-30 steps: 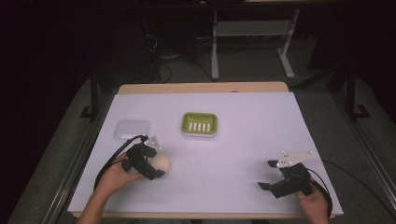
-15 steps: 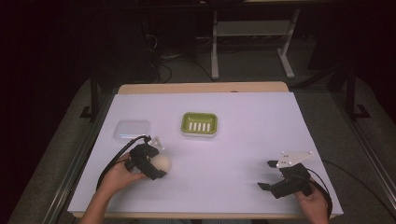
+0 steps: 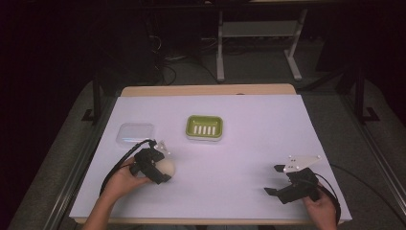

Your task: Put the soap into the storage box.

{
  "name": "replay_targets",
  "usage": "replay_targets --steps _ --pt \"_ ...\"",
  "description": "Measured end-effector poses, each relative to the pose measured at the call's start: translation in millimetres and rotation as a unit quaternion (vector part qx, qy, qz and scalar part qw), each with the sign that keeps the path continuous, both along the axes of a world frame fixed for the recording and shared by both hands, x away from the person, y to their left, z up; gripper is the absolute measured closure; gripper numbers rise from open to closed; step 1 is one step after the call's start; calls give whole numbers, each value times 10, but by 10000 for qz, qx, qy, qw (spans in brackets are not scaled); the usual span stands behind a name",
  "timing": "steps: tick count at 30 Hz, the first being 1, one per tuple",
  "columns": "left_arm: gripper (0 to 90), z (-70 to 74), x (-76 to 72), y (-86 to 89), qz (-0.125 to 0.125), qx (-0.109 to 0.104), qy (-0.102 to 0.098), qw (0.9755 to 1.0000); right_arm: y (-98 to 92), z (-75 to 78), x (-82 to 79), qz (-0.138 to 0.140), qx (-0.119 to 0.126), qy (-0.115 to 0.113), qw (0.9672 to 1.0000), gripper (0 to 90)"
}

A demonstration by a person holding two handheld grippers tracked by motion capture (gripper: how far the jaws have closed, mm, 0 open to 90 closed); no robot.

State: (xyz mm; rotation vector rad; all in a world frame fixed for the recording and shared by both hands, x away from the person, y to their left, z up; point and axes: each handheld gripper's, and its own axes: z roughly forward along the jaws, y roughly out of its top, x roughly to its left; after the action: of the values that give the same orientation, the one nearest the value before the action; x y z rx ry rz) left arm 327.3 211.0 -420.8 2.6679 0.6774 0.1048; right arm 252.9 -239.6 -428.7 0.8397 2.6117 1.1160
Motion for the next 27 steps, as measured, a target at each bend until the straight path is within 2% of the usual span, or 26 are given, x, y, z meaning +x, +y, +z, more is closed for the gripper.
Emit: replay_targets --steps 15,20,27 --pt "231 4 3 -10 -29 46 -12 10000 1 3 -5 -23 27 6 10000 136" --pt "232 7 27 3 -17 -51 87 9999 -1 4 -3 -5 20 -6 10000 136" --pt "234 29 57 -25 -68 -1 138 9999 -8 7 -1 5 36 -33 10000 136"
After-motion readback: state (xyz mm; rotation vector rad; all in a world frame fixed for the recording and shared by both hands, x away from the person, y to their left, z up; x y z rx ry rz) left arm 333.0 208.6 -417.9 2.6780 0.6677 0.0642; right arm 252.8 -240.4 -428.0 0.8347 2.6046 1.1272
